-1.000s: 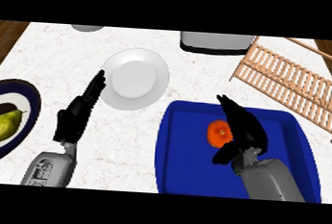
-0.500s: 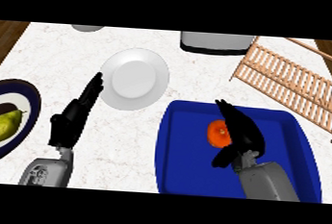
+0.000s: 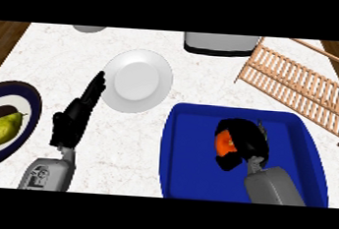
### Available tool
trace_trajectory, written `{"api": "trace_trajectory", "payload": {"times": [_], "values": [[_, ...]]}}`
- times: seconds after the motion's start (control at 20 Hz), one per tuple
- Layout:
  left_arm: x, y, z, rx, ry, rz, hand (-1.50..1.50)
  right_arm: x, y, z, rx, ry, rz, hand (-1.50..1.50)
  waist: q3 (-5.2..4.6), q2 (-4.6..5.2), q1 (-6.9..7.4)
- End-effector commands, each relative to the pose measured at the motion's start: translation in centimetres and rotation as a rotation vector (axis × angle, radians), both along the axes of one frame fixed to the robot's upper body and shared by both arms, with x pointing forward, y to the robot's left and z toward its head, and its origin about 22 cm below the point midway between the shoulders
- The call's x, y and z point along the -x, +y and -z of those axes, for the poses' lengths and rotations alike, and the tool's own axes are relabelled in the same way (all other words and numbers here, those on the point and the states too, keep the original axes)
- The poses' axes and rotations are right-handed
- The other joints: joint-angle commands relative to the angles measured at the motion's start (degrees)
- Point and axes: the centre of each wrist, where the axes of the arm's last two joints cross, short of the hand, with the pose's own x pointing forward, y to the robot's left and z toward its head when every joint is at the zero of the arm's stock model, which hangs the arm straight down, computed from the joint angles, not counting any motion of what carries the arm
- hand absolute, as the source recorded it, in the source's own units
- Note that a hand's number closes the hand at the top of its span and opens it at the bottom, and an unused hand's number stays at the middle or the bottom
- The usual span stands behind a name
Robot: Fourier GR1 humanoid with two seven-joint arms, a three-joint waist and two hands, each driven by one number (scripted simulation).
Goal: Pick the squash from the tray and place it in the tiered shelf
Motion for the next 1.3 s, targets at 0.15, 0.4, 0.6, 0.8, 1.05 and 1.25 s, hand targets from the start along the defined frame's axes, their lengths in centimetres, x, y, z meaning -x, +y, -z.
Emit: {"api": "trace_trajectory", "payload": {"times": [0.15,0.4,0.6,0.8,1.05,1.25], "values": [[0.0,1.5,0.4,0.008,0.009,0.018,0.00,0.1,-0.5,1.3,-0.008,-0.062,-0.018,1.50,0.04,0.09,0.00],[0.3,-0.9,0.1,0.013,0.008,0.023,0.00,-0.5,4.2,-1.4,-0.056,-0.076,0.346,1.50,0.08,-0.03,1.24],[-0.5,-0.5,0.2,0.008,0.005,0.045,0.00,-3.0,5.5,-4.4,-0.070,-0.145,0.659,1.50,0.00,0.37,2.89],[-0.6,-0.8,0.6,-0.003,0.016,0.056,0.00,-3.5,8.5,-7.0,-0.259,-0.340,0.767,1.50,0.09,0.40,3.20],[-1.6,-1.4,-0.6,-0.005,0.002,0.052,0.00,-3.8,12.7,-11.8,-0.332,-0.554,0.773,1.50,-0.02,0.05,2.41],[-0.8,-1.2,0.2,0.003,0.000,0.028,0.00,-3.9,13.8,-15.2,-0.329,-0.641,0.822,1.50,-0.06,-0.27,1.66]]}}
